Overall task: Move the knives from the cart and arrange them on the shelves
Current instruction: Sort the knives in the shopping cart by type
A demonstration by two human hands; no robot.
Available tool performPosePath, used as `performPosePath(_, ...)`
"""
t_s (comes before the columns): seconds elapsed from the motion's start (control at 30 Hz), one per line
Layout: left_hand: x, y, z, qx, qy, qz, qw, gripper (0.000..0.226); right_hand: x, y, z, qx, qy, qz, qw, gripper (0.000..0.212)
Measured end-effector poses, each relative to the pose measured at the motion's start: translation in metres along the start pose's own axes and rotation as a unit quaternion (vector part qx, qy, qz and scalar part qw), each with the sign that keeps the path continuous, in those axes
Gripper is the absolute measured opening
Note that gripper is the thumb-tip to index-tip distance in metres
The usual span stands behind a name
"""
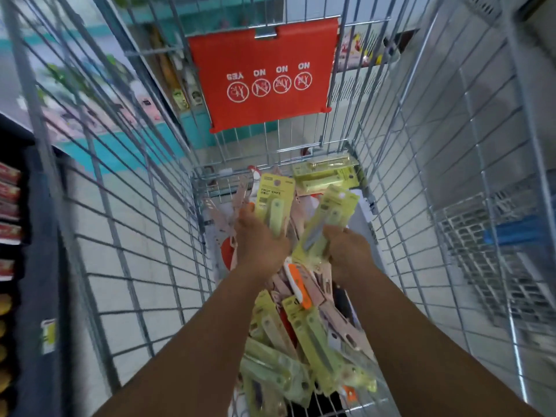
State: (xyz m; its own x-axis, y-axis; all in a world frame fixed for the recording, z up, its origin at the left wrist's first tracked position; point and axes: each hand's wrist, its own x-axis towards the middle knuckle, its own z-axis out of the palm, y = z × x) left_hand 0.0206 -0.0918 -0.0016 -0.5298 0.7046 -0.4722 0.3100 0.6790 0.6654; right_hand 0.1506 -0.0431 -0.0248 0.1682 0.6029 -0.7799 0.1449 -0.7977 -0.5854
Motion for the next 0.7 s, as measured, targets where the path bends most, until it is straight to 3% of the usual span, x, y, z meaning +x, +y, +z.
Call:
performPosePath(0.1, 0.029, 0.007, 0.002, 0.037, 0.004, 0.030, 0.999, 0.073, 0.021, -0.027, 0.003, 0.039, -0.010, 0.029, 0.999, 0.012)
performPosePath(0.23, 0.064, 0.017, 0.004, 0.071, 0.005, 0.045, 0.996, 0.064, 0.051, -0.058, 0.012, 0.113, -0.055, 0.042, 0.991, 0.049)
performPosePath(0.33, 0.083, 0.023, 0.008, 0.069, 0.014, 0.041, 0.997, 0.057, 0.079, -0.078, 0.027, 0.120, -0.040, 0.033, 0.991, 0.024)
performPosePath(0.47, 0.100, 0.022, 0.012, 0.107, 0.031, 0.059, 0.992, 0.060, 0.105, -0.096, 0.041, 0.145, -0.032, 0.006, 0.989, 0.019)
performPosePath(0.57, 0.105, 0.026, 0.015, 0.108, 0.039, 0.077, 0.990, 0.067, 0.113, -0.111, 0.046, -0.075, 0.024, -0.076, 0.994, 0.004)
performPosePath(0.63, 0.109, 0.028, 0.018, 0.112, 0.043, 0.102, 0.988, 0.059, 0.107, -0.110, 0.051, -0.218, 0.058, -0.128, 0.966, 0.021)
performPosePath(0.7, 0.118, 0.027, 0.025, 0.120, 0.043, 0.138, 0.982, 0.042, 0.104, -0.105, 0.048, -0.223, 0.033, -0.146, 0.963, 0.027)
